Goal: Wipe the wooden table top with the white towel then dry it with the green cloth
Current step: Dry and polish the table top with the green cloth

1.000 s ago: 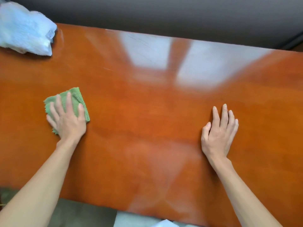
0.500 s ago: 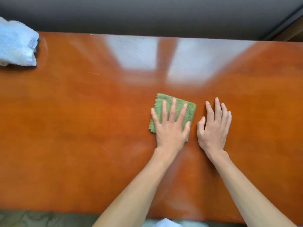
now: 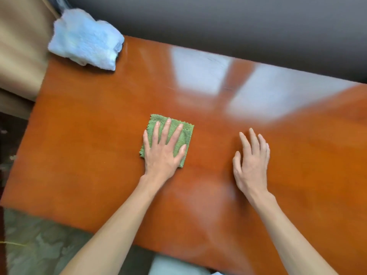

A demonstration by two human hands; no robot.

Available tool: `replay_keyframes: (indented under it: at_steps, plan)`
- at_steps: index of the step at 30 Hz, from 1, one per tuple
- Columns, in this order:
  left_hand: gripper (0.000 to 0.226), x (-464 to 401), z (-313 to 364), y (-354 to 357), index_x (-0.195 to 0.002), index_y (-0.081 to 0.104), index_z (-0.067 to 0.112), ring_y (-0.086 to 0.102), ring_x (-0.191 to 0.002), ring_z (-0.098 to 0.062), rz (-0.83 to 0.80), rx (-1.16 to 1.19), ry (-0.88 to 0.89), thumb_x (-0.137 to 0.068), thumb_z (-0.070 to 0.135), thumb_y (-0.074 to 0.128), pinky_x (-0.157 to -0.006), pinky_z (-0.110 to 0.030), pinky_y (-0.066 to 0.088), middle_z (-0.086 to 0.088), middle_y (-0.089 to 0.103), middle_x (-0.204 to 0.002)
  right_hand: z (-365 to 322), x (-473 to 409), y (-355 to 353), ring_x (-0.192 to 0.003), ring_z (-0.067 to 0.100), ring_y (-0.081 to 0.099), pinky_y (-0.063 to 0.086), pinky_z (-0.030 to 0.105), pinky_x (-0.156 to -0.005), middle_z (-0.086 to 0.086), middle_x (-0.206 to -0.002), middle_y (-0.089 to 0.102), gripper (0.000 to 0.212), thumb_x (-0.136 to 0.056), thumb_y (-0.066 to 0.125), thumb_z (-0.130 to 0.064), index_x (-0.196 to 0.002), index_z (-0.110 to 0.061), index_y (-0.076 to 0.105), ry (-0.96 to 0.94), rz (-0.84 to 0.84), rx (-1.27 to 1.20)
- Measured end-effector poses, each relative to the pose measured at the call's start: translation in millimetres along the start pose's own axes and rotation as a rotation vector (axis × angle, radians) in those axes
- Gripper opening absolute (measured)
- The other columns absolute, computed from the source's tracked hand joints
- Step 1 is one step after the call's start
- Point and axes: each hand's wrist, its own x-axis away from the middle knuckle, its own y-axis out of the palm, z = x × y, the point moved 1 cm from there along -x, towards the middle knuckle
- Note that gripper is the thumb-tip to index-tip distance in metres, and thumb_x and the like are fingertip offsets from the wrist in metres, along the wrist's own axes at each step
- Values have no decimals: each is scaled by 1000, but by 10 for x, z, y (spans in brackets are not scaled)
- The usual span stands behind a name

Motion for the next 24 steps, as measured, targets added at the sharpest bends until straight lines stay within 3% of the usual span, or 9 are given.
replay_keyframes:
  at_steps: [6,11,13,18,22,24]
  plan:
    - [63,330,-1474,-239,-156,21,35,9,-152,-31,-7,25,-315,-97,58,19,-119,-62,11,-3,15,-165,-1191,-186,425,-144,33,27,17,50,-119,8,-157,32,54,-92,43,-20,-145,-17,43,-204,-149,-7]
    - [62,581,-1568,-204,-155,30,25,14,-149,-38,62,84,-489,-98,49,24,-115,-68,13,-11,19,-163,-1567,-292,739,-142,33,32,16,55,-118,6,-156,34,53,-91,42,-24,-143,-21,46,-227,-141,89]
    - [61,650,-1283,-126,-152,37,23,23,-147,-42,57,67,-393,-96,46,32,-113,-70,16,-15,27,-161,-1570,-287,813,-141,33,32,17,55,-117,6,-157,34,52,-92,42,-26,-144,-23,45,-229,-102,149]
    - [63,542,-519,4,-143,49,30,34,-144,-38,15,8,73,-82,47,51,-111,-70,25,-9,39,-156,-1514,-285,865,-142,31,31,17,54,-118,4,-157,33,53,-92,41,-24,-145,-25,44,-252,-50,164]
    - [63,-22,-749,-125,-144,46,35,28,-147,-32,31,16,228,-83,50,49,-116,-65,17,-2,36,-158,-1512,-290,873,-142,30,31,17,52,-119,2,-157,35,53,-91,38,-21,-143,-23,46,-244,-20,113]
    - [63,-311,-1100,-254,-148,41,36,25,-149,-31,37,10,216,-86,51,44,-117,-64,14,-2,32,-160,-1504,-286,879,-142,30,31,17,52,-119,2,-156,35,53,-90,41,-20,-143,-22,46,-247,5,115]
